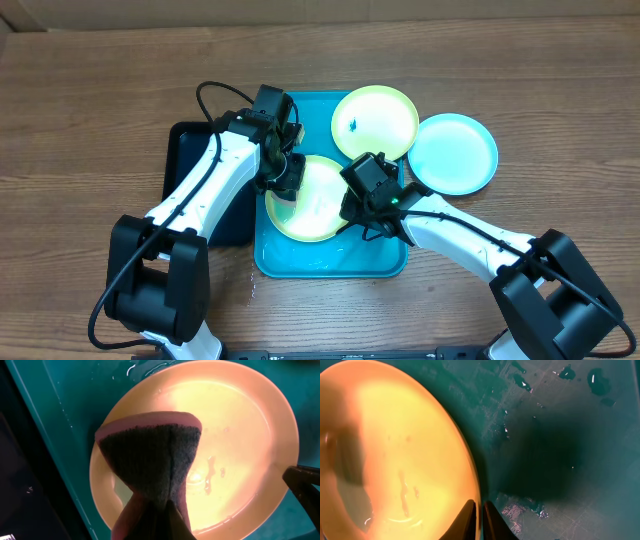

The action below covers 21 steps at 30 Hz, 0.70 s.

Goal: Clean dirty plates on tray and stack at the side
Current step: 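Scrub the yellow plate surface with the sponge in the left gripper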

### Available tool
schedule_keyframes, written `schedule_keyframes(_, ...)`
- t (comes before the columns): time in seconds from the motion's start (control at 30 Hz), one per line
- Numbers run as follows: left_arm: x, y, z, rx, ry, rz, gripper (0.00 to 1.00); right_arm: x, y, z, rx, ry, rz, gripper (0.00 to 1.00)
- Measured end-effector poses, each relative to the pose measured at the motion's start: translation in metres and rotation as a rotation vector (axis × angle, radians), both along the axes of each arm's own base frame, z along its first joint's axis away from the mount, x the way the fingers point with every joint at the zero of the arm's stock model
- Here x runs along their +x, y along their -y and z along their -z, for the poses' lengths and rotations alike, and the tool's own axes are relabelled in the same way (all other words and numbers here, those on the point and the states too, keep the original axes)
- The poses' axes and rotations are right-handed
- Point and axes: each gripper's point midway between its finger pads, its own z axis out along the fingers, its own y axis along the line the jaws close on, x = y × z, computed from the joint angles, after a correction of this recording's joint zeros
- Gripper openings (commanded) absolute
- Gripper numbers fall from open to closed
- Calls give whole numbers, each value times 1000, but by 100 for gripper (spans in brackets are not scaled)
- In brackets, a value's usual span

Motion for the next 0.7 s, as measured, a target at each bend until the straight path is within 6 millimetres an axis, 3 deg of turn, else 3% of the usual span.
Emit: schedule_keyframes(0.7,0,-1,0,3,1,-1,5,0,0,3,-3,-4,0,8)
